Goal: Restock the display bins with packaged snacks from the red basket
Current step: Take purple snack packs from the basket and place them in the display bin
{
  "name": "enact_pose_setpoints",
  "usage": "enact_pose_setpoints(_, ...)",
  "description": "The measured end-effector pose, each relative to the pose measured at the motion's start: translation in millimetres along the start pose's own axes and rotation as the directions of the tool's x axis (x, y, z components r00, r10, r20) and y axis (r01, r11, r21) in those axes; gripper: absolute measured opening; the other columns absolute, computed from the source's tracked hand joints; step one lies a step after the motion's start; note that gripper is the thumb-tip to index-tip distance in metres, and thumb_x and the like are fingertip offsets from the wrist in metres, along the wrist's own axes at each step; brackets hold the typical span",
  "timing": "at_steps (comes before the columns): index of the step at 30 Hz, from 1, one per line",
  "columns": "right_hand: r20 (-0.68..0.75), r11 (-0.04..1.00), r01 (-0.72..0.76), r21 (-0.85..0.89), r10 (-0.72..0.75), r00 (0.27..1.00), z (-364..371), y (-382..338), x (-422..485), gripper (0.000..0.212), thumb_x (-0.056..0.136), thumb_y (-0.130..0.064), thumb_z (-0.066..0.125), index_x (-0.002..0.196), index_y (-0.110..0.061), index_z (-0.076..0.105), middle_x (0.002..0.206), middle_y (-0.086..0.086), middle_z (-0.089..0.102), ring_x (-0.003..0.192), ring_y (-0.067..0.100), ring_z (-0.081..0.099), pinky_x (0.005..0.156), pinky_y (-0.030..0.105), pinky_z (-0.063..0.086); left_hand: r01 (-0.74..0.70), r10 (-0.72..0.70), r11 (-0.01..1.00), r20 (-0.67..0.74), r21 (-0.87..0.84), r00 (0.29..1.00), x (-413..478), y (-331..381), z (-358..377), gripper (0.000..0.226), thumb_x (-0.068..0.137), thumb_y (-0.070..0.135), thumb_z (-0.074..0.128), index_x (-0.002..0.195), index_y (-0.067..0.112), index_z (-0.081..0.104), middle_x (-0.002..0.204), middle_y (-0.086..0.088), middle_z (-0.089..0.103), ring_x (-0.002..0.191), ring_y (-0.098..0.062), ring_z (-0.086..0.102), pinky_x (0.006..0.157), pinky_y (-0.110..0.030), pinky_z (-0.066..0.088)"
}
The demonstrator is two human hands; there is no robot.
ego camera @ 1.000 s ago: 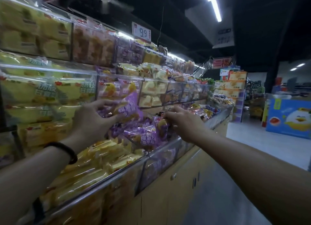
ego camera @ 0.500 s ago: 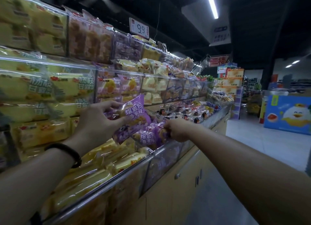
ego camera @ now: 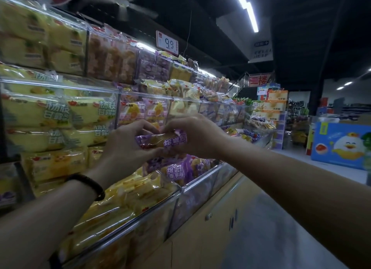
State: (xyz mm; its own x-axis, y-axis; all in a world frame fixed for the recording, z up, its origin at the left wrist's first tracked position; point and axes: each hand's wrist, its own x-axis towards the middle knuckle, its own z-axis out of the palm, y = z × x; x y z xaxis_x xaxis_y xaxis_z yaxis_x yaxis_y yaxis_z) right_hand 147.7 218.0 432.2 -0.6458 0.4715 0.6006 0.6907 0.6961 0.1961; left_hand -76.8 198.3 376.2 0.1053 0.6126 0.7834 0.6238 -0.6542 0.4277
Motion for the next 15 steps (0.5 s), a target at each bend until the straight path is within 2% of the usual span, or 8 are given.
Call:
enact_pose_setpoints(2,0.019,0.999,-0.041,0.012,0.041,0.999,-3,0,-2,0.047,0.079,-0.055,0.069,0.123,-0.039,0.067,0.113,-0.016,0.068,0.100,0.009,0.062,0.086,0.042,0.058,-0.005,0.006,0.999,0.027,-0.050,1.000,-2,1,1,0.055,0.064,0.046,0.092,0.113,0.036,0.071,0.107,0.014,0.076,0.085,-0.001,0.075,0.068,-0.029,0.065)
enact_pose_setpoints(5,0.048,0.984,-0.135,0.116,0.130,0.990,-10,17,-14,0.041,0.085,-0.031,0.080,0.124,-0.037,0.068,0.114,-0.016,0.066,0.099,0.009,0.064,0.090,0.042,0.058,0.033,-0.027,0.989,0.045,-0.147,0.999,-2,4,1,0.062,0.069,0.056,0.083,0.123,0.032,0.066,0.112,0.014,0.072,0.092,-0.002,0.074,0.073,-0.027,0.065)
enact_pose_setpoints(7,0.116,0.932,-0.277,0.236,0.256,0.960,-9,33,-23,0.039,0.084,-0.022,0.083,0.119,-0.032,0.071,0.111,-0.009,0.069,0.095,0.012,0.067,0.088,0.045,0.061,0.086,-0.080,0.984,0.046,-0.157,0.996,-1,2,2,0.053,0.076,0.059,0.077,0.120,0.032,0.065,0.110,0.013,0.071,0.093,-0.003,0.072,0.071,-0.026,0.062)
enact_pose_setpoints(9,0.215,0.869,-0.402,0.288,0.351,0.912,-2,41,-28,0.038,0.084,-0.015,0.082,0.118,-0.029,0.072,0.112,-0.005,0.069,0.096,0.015,0.069,0.086,0.045,0.063,0.114,-0.112,0.988,0.023,-0.101,0.993,0,-4,4,0.036,0.087,0.051,0.074,0.115,0.030,0.066,0.109,0.012,0.071,0.091,-0.004,0.071,0.067,-0.021,0.055)
enact_pose_setpoints(11,0.257,0.867,-0.425,0.261,0.362,0.896,14,40,-30,0.037,0.085,-0.013,0.082,0.117,-0.029,0.073,0.115,-0.004,0.069,0.101,0.016,0.068,0.090,0.045,0.062,0.139,-0.138,0.988,0.022,-0.070,0.990,0,-10,6,0.025,0.093,0.042,0.074,0.113,0.028,0.067,0.108,0.011,0.070,0.091,-0.008,0.071,0.065,-0.022,0.054)
enact_pose_setpoints(15,0.301,0.918,-0.355,0.179,0.293,0.908,47,17,-25,0.037,0.085,-0.023,0.084,0.120,-0.029,0.075,0.123,-0.004,0.065,0.107,0.014,0.060,0.098,0.039,0.054,0.159,-0.156,0.985,0.051,-0.064,0.986,-1,-16,8,0.017,0.096,0.037,0.073,0.109,0.028,0.067,0.108,0.006,0.069,0.084,-0.015,0.073,0.063,-0.029,0.057)
